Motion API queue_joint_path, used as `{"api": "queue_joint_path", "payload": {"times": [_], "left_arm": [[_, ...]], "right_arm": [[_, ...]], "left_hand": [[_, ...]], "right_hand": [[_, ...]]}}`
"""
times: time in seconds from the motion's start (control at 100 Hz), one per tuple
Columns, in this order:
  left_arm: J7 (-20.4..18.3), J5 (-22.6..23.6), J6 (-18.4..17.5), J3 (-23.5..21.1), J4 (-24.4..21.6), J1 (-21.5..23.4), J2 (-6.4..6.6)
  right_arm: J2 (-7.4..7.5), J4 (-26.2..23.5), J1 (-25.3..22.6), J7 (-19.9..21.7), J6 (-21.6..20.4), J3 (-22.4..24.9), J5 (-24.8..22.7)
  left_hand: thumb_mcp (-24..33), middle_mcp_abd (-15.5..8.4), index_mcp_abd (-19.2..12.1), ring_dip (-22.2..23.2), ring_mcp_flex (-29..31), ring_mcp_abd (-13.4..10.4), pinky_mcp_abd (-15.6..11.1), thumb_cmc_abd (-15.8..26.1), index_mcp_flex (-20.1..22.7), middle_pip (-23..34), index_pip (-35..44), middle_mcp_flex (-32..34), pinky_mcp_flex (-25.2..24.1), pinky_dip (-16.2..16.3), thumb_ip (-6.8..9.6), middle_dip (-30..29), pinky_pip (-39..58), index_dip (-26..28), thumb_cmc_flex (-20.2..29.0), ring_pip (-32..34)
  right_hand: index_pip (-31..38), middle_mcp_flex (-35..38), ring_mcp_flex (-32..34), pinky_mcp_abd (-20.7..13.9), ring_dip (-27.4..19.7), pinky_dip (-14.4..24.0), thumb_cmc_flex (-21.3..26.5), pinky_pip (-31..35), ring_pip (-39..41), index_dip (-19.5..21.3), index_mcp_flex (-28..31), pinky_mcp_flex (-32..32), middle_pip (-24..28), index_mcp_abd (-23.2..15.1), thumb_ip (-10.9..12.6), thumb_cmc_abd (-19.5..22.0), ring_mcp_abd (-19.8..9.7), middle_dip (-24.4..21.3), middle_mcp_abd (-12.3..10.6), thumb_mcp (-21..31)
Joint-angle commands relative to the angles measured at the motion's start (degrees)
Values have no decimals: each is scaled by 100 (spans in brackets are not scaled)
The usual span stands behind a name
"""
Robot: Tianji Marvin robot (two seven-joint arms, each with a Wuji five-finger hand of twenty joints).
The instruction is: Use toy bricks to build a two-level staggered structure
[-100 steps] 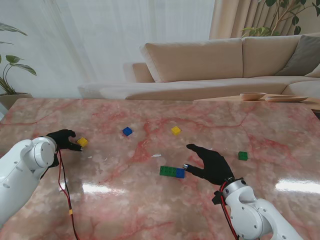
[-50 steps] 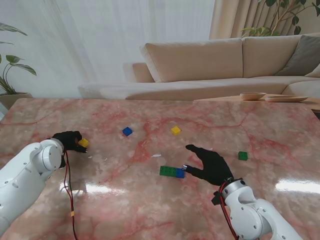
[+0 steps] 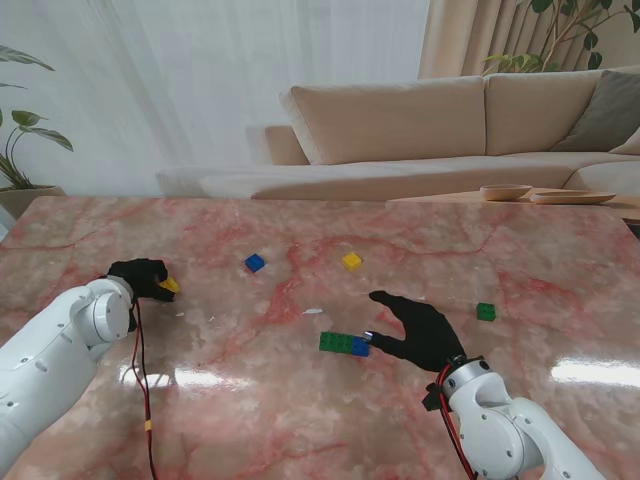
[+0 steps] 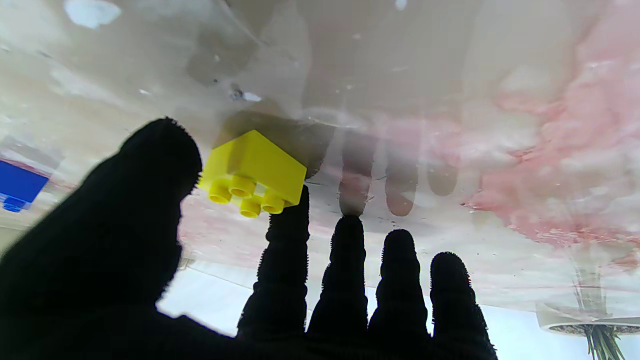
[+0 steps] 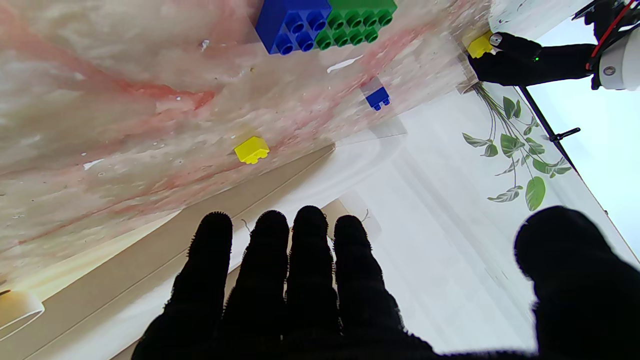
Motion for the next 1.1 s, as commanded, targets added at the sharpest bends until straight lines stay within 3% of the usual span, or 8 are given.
{"api": "queue_joint_path", "payload": {"times": [0.0, 0.4, 0.46, 0.5, 0.56, 0.66, 0.79, 1.09], "left_arm": [[-1, -54, -22, 92, 160, -1, -66], [263, -127, -158, 335, 423, -112, -110], [305, -136, -172, 338, 439, -106, -118], [333, -145, -194, 340, 451, -102, -123], [367, -153, -229, 339, 456, -90, -128], [499, -151, -303, 330, 472, -59, -145], [682, -189, -343, 285, 458, 9, -185], [741, -8, -364, -30, -189, 453, -180]], "right_arm": [[1, 8, -31, 86, 8, -14, 14], [5, -32, -70, 109, 23, 17, 0], [4, -32, -75, 108, 25, 18, 5], [5, -31, -77, 109, 25, 18, 4], [6, -30, -77, 114, 26, 16, 5], [1, -27, -81, 93, 28, 13, 9], [-1, -28, -86, 79, 30, 15, 14], [-7, -36, -124, 43, 24, 38, 11]], "left_hand": [[273, -148, -195, 98, 119, 166, 101, -203, 136, 334, 89, 401, -34, -69, -151, 123, 190, 68, -11, 107], [1004, -220, -353, 137, 253, 146, 106, -206, 321, 546, 499, 662, -5, -198, -116, 214, 550, 236, 488, 277], [957, -228, -414, 138, 283, 136, 106, -207, 386, 588, 581, 743, -11, -276, -286, 232, 649, 197, 631, 306], [844, -249, -489, 143, 330, 126, 99, -227, 494, 621, 668, 850, -10, -319, -485, 241, 731, 61, 864, 336], [733, -270, -602, 145, 367, 120, 101, -271, 647, 657, 814, 924, -14, -389, -552, 252, 819, -175, 1097, 368], [534, -303, -801, 157, 462, 104, 100, -282, 905, 731, 1036, 1079, -5, -445, -531, 276, 942, -461, 1359, 421], [456, -322, -893, 191, 555, 83, 85, 7, 1316, 853, 1272, 1268, 2, -473, -506, 318, 1092, -690, 1479, 510], [459, -317, -902, 183, 637, 112, 116, -6, 1433, 869, 1288, 1418, 14, -485, -496, 313, 1190, -802, 1479, 533]], "right_hand": [[25, 69, 40, -62, -12, -80, -9, 107, 1, -84, 29, -45, 2, -88, 156, -59, -1, 105, -89, 79], [40, 92, 53, -68, -14, -86, 9, 110, 7, -96, 43, -36, 12, -102, 135, -70, -6, 106, -88, 121], [44, 92, 50, -66, -14, -87, 13, 110, 6, -97, 49, -36, 13, -105, 133, -65, -5, 106, -91, 127], [45, 95, 49, -65, -15, -87, 14, 110, 6, -98, 49, -36, 14, -107, 131, -72, 1, 107, -96, 130], [45, 91, 50, -63, -15, -88, 17, 111, 6, -101, 46, -35, 13, -103, 129, -74, -6, 106, -91, 138], [49, 96, 50, -65, -16, -90, 11, 112, 6, -104, 49, -34, 16, -104, 124, -74, -5, 106, -90, 143], [51, 97, 55, -70, -15, -91, 14, 113, 9, -107, 47, -33, 18, -104, 121, -54, -3, 107, -90, 149], [56, 96, 54, -73, -17, -95, 26, 113, 9, -114, 49, -33, 20, -102, 119, -59, -7, 107, -94, 154]]}}
